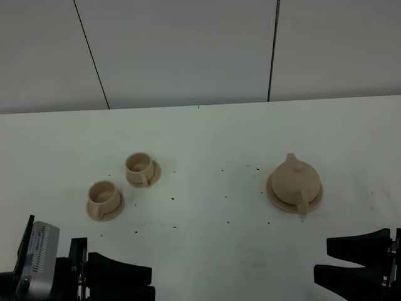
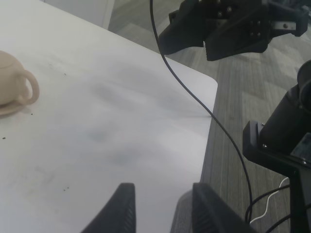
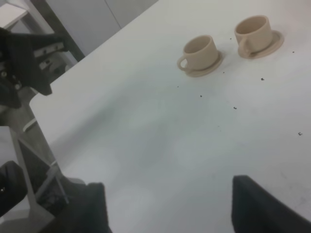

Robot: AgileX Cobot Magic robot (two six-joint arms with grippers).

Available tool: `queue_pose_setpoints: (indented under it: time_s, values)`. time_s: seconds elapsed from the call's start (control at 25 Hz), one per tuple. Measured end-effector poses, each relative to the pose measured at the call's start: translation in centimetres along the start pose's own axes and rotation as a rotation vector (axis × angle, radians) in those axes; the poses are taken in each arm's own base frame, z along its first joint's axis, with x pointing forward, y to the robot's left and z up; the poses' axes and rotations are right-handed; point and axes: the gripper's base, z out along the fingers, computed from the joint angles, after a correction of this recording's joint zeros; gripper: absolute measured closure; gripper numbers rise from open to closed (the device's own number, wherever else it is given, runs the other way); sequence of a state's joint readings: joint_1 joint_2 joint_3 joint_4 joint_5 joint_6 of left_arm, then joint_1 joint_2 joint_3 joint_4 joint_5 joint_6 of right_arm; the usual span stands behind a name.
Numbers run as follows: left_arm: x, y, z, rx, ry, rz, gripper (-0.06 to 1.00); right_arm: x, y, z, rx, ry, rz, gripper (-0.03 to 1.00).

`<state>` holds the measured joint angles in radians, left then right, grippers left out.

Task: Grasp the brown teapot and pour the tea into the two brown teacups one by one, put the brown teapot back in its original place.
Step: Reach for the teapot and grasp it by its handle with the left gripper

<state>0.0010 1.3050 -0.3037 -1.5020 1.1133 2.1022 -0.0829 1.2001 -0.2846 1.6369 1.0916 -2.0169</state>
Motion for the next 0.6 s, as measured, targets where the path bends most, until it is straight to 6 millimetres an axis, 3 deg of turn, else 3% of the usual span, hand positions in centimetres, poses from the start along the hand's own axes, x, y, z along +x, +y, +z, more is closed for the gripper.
queue_pose_setpoints:
  time_s: [0.6]
  values:
    - [-0.08,-0.01,0.00,0.001,-0.009,0.000,0.60,-0.05,0.05,0.00,-0.005,-0.005,0.001,0.44]
